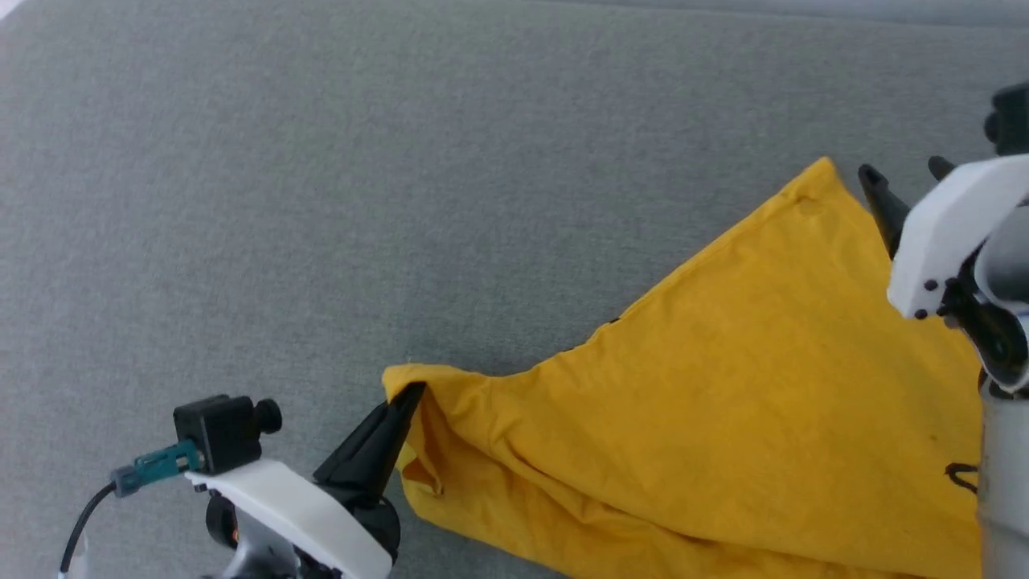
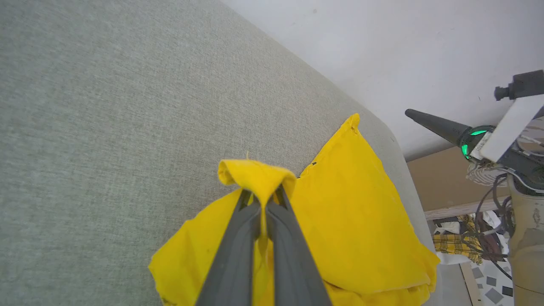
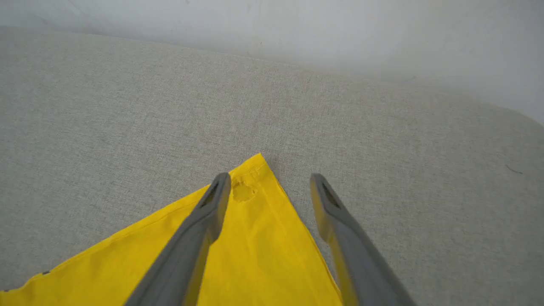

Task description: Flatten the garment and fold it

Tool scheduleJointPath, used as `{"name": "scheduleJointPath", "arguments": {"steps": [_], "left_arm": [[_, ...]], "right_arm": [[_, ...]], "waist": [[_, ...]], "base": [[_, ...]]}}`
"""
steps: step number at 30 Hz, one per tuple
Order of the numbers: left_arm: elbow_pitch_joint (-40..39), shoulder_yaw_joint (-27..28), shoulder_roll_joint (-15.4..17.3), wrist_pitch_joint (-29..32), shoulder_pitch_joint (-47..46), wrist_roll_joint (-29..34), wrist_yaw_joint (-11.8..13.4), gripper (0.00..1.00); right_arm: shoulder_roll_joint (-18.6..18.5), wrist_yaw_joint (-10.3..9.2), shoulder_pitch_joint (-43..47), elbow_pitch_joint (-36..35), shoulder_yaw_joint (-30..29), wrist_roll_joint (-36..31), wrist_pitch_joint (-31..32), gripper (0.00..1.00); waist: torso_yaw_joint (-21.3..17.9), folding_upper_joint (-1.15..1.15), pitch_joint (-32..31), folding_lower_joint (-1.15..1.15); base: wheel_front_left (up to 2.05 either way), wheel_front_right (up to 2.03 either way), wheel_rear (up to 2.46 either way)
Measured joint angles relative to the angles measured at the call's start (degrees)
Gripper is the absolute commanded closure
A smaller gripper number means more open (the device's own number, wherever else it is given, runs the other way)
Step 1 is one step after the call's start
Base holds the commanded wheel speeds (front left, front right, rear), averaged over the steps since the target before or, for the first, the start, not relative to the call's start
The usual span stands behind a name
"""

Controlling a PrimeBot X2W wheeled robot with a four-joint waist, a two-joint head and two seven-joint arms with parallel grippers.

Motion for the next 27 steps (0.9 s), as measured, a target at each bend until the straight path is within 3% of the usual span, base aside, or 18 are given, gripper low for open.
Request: {"name": "scheduleJointPath", "arguments": {"steps": [5,12,13,14,15,20,27], "left_arm": [[1.11,-0.89,-0.64,0.00,-1.79,0.00,-0.84,1.00],[2.31,-1.05,-0.78,-0.54,-2.59,-0.21,-1.58,1.00],[2.42,-1.03,-0.78,-0.65,-2.69,-0.34,-1.58,1.00],[2.49,-0.98,-0.78,-0.68,-2.87,-0.44,-1.58,1.00],[2.59,-0.87,-0.78,-0.73,-3.10,-0.45,-1.58,1.00],[3.01,-0.05,-0.78,-1.41,-3.23,-0.66,-1.57,1.00],[3.10,1.27,-0.29,-1.93,-4.32,0.21,-0.80,1.00]], "right_arm": [[-1.86,0.00,-3.23,9.31,0.08,-1.14,0.82,0.00],[-4.31,0.00,-5.65,15.81,0.63,-0.69,0.34,0.03],[-4.53,0.00,-6.34,16.26,0.44,-0.54,0.43,0.53],[-4.71,0.00,-6.93,16.53,0.54,-0.54,0.71,0.95],[-4.88,0.00,-7.39,16.60,0.69,-0.54,0.90,1.00],[-4.53,0.00,-8.04,16.75,1.34,-0.45,-0.98,1.00],[-2.18,0.00,-6.81,14.72,1.58,2.46,-8.76,1.00]], "waist": [[2.52,0.00,2.57,0.00],[5.39,0.00,5.67,-0.02],[5.70,0.00,6.00,-0.02],[5.95,0.00,6.32,-0.02],[6.14,0.00,6.59,-0.02],[5.88,0.00,6.59,-0.02],[4.05,0.00,3.38,-0.01]], "base": [[0.00,0.00,0.00],[0.00,0.00,0.00],[0.00,0.00,0.00],[0.00,0.00,0.00],[0.00,0.00,0.00],[0.00,0.00,0.00],[0.00,0.00,0.00]]}}
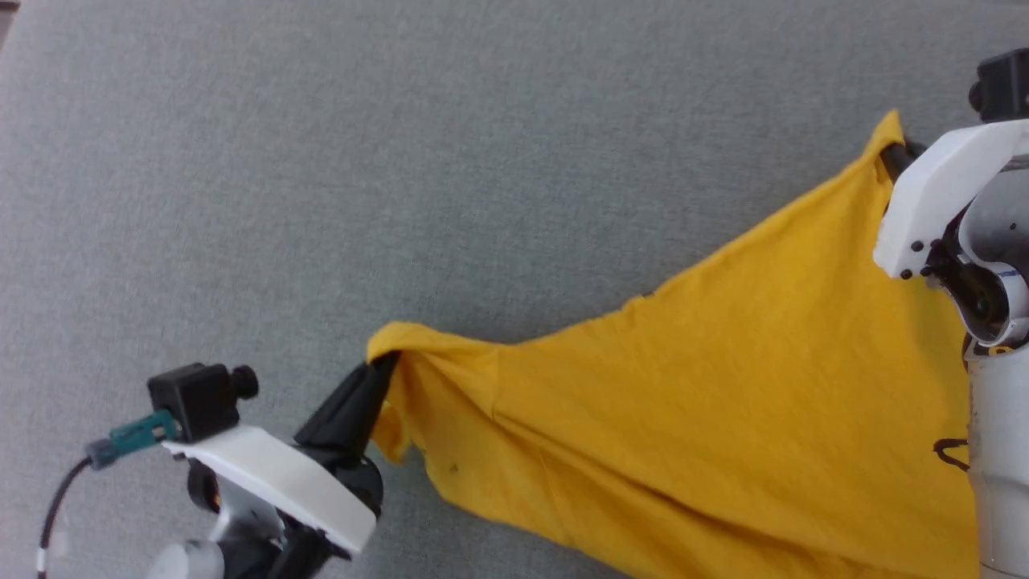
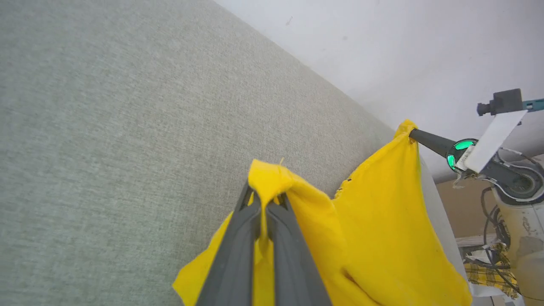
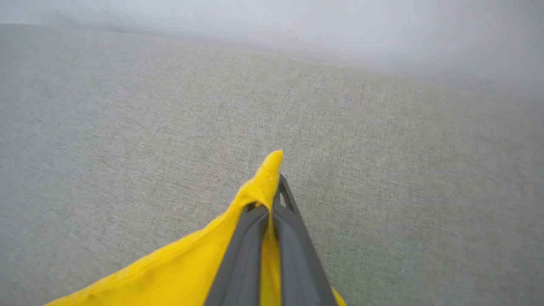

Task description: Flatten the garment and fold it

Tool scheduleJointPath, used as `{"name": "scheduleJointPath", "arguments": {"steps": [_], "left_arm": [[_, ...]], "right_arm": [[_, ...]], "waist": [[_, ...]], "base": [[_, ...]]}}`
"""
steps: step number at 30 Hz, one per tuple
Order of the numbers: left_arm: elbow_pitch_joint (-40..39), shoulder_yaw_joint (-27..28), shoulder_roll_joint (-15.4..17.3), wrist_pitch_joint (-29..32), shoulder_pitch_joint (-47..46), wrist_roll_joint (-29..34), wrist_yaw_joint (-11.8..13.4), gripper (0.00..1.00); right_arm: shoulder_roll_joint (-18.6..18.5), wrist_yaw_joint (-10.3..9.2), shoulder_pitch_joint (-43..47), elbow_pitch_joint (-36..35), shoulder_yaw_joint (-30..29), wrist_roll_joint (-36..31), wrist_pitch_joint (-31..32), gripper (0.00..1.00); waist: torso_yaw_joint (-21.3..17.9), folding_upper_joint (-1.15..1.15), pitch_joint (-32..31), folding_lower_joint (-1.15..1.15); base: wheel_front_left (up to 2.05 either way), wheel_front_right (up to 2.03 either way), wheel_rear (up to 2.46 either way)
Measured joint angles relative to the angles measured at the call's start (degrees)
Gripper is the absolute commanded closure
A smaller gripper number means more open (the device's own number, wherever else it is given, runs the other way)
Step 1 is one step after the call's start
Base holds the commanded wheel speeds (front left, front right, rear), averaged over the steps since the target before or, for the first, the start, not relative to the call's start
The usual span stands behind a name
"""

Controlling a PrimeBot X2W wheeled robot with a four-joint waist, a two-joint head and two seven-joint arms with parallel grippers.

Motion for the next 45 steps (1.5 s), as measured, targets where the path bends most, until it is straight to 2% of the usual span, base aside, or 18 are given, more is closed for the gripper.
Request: {"name": "scheduleJointPath", "arguments": {"steps": [9,14,18,25,32,39,45], "left_arm": [[0.37,3.88,1.01,-1.78,-7.70,4.43,4.45,1.00],[2.38,4.50,1.83,-1.98,-18.40,7.77,5.93,1.00],[6.47,4.08,3.47,-1.36,-29.87,11.00,5.90,1.00],[17.06,-0.01,6.30,3.75,-48.23,15.27,3.24,1.00],[29.13,-2.02,8.88,6.65,-62.09,18.71,0.75,1.00],[37.67,-1.63,8.92,5.66,-71.88,18.87,-0.51,1.00],[41.33,-1.92,9.79,-0.47,-80.47,21.41,-2.59,1.00]], "right_arm": [[2.59,0.00,2.26,-7.03,-2.35,3.26,-7.44,1.00],[4.00,0.00,1.68,-9.94,-2.40,3.70,-9.72,1.00],[4.49,0.00,-1.66,-10.48,-1.35,3.88,-10.22,1.00],[4.69,0.00,-10.84,-7.47,1.26,3.39,-8.17,1.00],[5.16,0.00,-20.40,0.30,2.29,0.59,-7.03,1.00],[5.97,0.00,-29.75,8.38,0.78,-3.49,-8.68,1.00],[6.24,0.00,-38.78,13.52,-2.12,-9.23,-12.69,1.00]], "waist": [[-3.87,0.00,-7.64,-0.01],[-6.49,0.00,-11.63,-0.02],[-8.77,0.00,-14.05,-0.01],[-12.67,0.00,-16.65,-0.01],[-15.70,0.00,-16.26,-0.01],[-16.73,0.00,-12.08,0.00],[-16.91,0.00,-6.13,0.01]], "base": [[0.00,0.00,0.00],[0.00,0.00,0.00],[0.00,0.00,0.00],[0.00,0.00,0.00],[0.00,0.00,0.00],[0.00,0.00,0.00],[0.00,0.00,0.00]]}}
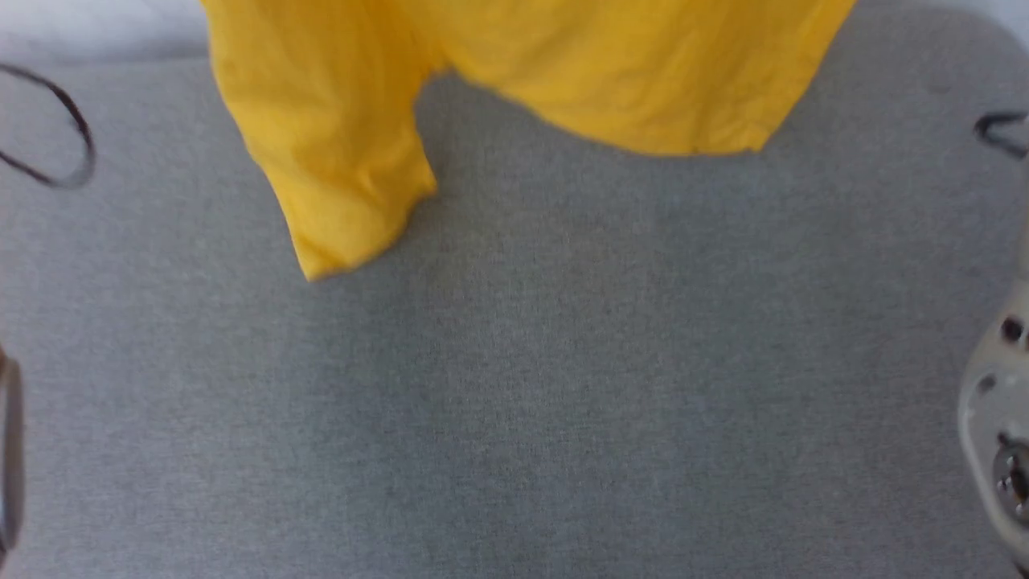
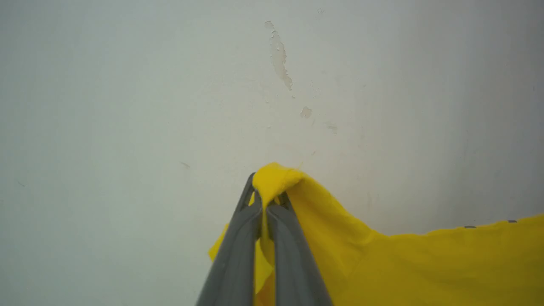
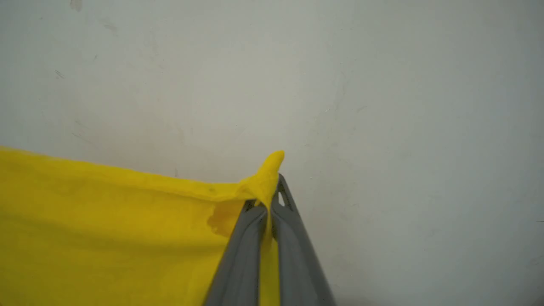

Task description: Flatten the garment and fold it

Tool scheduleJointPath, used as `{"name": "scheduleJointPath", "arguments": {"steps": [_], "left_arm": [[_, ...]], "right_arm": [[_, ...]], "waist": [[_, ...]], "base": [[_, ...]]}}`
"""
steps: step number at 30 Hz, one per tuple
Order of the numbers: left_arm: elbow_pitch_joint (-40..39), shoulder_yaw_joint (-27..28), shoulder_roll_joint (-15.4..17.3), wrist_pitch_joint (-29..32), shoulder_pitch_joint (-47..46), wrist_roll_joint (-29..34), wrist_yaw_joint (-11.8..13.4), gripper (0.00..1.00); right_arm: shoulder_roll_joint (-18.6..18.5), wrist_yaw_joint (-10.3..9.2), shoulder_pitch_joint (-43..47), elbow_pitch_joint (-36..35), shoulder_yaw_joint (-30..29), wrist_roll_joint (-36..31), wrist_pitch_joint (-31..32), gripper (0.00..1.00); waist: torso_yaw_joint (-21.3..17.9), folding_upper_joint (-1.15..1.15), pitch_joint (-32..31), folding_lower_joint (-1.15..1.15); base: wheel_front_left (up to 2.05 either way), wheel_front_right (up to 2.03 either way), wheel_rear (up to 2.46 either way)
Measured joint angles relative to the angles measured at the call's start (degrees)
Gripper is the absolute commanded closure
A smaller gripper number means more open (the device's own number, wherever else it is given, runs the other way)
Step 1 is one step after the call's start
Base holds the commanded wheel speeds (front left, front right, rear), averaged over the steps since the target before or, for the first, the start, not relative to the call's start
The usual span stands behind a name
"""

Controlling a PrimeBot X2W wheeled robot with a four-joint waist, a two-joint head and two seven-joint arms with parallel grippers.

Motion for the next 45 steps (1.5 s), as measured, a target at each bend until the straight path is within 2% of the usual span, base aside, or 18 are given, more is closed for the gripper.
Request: {"name": "scheduleJointPath", "arguments": {"steps": [8,15,19,24,28,34,36,37,41,45], "left_arm": [[4.63,-0.43,0.02,-11.51,-8.66,2.22,-2.11,1.00],[7.76,-0.73,-0.40,-19.17,-14.41,2.64,-3.21,1.00],[8.87,-2.23,-0.57,-23.13,-14.76,2.58,-4.17,1.00],[9.29,-4.02,-0.23,-26.62,-10.47,0.81,-4.65,1.00],[6.50,-5.37,0.64,-27.95,-3.61,-1.77,-4.67,1.00],[-3.67,-5.73,4.13,-28.78,10.92,-5.73,-4.71,1.00],[-7.21,-5.06,5.55,-28.77,17.36,-6.06,-3.90,1.00],[-9.31,-4.58,6.11,-28.80,20.99,-6.25,-2.74,1.00],[-16.79,-3.44,7.75,-28.86,35.89,-6.17,2.70,1.00],[-23.07,-1.88,8.17,-29.14,50.24,-5.91,8.53,1.00]], "right_arm": [[0.09,0.00,-11.27,5.42,-0.88,-4.94,-9.38,1.00],[0.16,0.00,-16.56,9.69,-0.44,-8.87,-15.46,1.00],[0.16,0.00,-17.48,12.27,-0.52,-11.01,-18.22,1.00],[0.14,0.00,-15.08,13.90,0.26,-11.39,-21.28,1.00],[0.22,0.00,-9.46,12.85,1.67,-8.58,-23.39,1.00],[-1.40,0.00,4.93,1.82,4.15,-0.49,-22.88,1.00],[-1.80,0.00,11.87,-3.64,4.00,2.48,-21.45,1.00],[-2.09,0.00,15.64,-6.42,3.88,3.63,-20.65,1.00],[-2.11,0.00,30.58,-17.28,1.96,7.11,-17.68,1.00],[-1.27,0.00,43.14,-24.80,0.23,9.21,-15.92,1.00]], "waist": [[0.34,0.00,9.27,0.01],[0.85,0.00,16.31,0.00],[1.24,0.00,19.93,0.00],[1.95,0.00,23.18,0.00],[2.75,0.00,23.20,0.00],[3.43,0.00,19.79,-0.02],[3.48,0.00,18.08,-0.03],[3.47,0.00,17.19,-0.03],[3.47,0.00,13.55,-0.03],[3.44,0.00,9.81,-0.04]], "base": [[0.00,0.00,0.00],[0.00,0.00,0.00],[0.00,0.00,0.00],[0.00,0.00,0.00],[0.00,0.00,0.00],[0.00,0.00,0.00],[0.00,0.00,0.00],[0.00,0.00,0.00],[0.00,0.00,0.00],[0.00,0.00,0.00]]}}
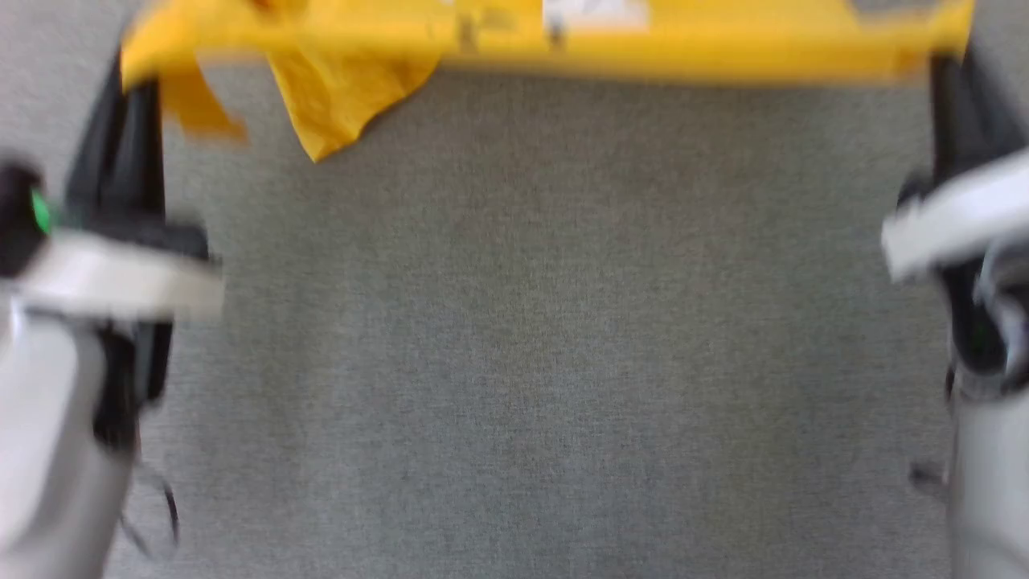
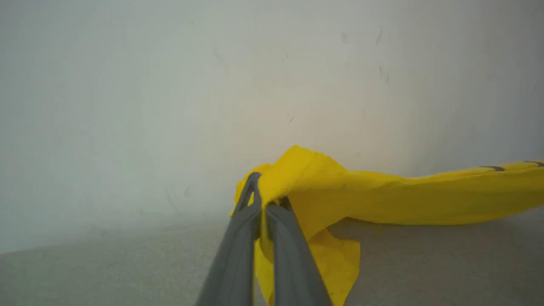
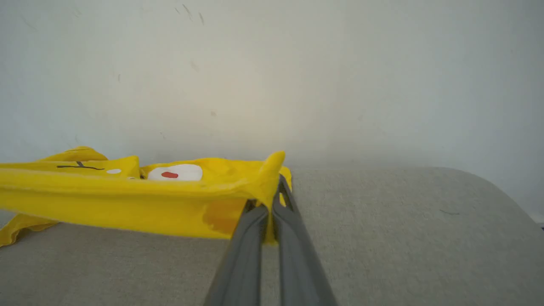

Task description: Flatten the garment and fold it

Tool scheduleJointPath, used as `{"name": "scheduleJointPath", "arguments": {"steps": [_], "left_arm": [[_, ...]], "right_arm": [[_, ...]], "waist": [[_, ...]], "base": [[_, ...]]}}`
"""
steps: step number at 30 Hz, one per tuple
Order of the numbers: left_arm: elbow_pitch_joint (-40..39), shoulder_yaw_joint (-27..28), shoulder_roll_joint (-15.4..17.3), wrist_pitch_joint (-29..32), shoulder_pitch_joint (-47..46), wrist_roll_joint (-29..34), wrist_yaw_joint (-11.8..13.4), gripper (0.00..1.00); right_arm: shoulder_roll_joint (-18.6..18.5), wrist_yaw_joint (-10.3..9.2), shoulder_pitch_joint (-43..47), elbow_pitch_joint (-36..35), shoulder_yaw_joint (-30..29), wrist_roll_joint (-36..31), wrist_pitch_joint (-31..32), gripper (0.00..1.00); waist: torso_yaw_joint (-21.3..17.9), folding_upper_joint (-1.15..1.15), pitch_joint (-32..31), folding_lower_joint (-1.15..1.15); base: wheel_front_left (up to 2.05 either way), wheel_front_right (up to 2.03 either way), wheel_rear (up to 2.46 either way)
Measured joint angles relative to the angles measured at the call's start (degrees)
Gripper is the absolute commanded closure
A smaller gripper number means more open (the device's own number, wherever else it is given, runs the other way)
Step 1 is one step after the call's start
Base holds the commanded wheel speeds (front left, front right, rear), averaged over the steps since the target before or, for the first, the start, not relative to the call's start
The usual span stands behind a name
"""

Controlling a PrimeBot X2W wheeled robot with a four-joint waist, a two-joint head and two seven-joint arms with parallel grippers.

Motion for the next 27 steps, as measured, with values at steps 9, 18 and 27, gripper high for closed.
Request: {"name": "scheduleJointPath", "arguments": {"steps": [9,18,27], "left_arm": [[-6.44,1.53,-2.24,0.43,25.02,-1.89,8.01,1.00],[-7.20,-4.32,0.74,12.71,36.26,-6.43,5.97,1.00],[-11.10,-11.81,5.31,32.26,45.76,-13.44,5.14,1.00]], "right_arm": [[1.70,0.10,19.68,-4.54,-3.77,4.54,0.66,1.00],[1.64,0.08,33.61,-5.69,-2.94,7.87,10.61,1.00],[-2.38,0.01,44.51,-8.79,-1.12,11.24,24.40,1.00]], "waist": [[-0.10,0.00,-7.85,0.00],[1.18,0.00,-13.74,0.01],[2.28,0.00,-18.96,0.01]], "base": [[0.00,0.00,0.00],[0.00,0.00,0.00],[0.00,0.00,0.00]]}}
